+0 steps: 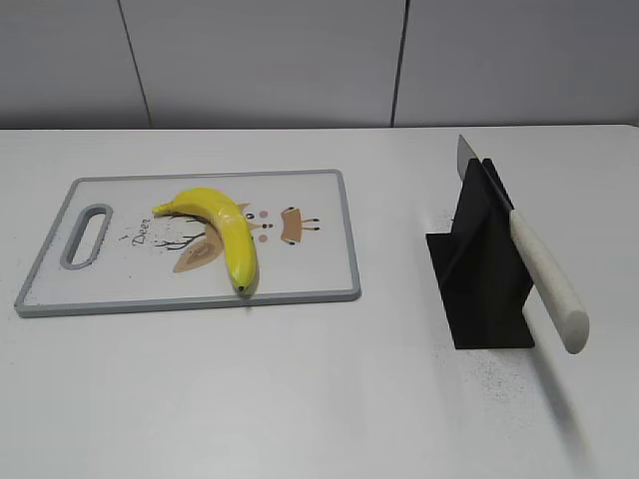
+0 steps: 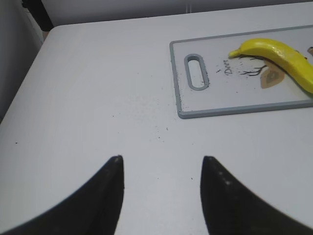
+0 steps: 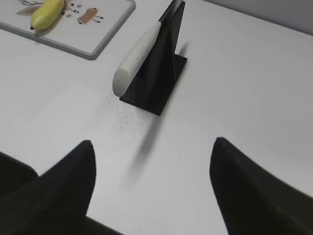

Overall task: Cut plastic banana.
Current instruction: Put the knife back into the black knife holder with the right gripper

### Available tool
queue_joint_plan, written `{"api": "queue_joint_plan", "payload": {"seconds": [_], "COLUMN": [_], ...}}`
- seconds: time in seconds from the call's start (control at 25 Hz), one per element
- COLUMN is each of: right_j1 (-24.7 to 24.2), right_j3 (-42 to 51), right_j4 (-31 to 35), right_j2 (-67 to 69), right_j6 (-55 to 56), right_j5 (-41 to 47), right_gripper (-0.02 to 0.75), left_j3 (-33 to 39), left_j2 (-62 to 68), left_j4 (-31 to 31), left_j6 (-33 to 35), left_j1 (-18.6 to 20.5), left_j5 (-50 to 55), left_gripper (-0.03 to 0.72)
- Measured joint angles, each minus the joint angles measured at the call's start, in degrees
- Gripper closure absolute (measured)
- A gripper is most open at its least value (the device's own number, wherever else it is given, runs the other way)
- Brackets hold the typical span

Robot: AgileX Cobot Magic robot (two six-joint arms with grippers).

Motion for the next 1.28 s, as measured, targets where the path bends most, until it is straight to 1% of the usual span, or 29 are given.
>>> {"api": "queue_joint_plan", "payload": {"seconds": [0.2,0.32,0.72,0.8,1.28], "right_j1": [-0.1,-1.4,-14.4,-15.1,-15.1], "right_j3": [0.0,0.0,0.0,0.0,0.0], "right_j4": [0.0,0.0,0.0,0.0,1.0], "right_j2": [-0.5,-0.5,-0.5,-0.5,-0.5], "right_j6": [0.0,0.0,0.0,0.0,0.1], "right_j5": [0.0,0.0,0.0,0.0,0.0], "right_gripper": [0.168,0.169,0.17,0.17,0.17], "left_j3": [0.0,0.0,0.0,0.0,0.0], "left_j2": [0.0,0.0,0.0,0.0,0.0], "left_j4": [-0.1,-0.1,-0.1,-0.1,-0.1], "left_j6": [0.0,0.0,0.0,0.0,0.0], "left_j1": [0.0,0.0,0.0,0.0,0.0], "left_j5": [0.0,0.0,0.0,0.0,0.0], "left_gripper": [0.198,0.198,0.198,0.198,0.198]}}
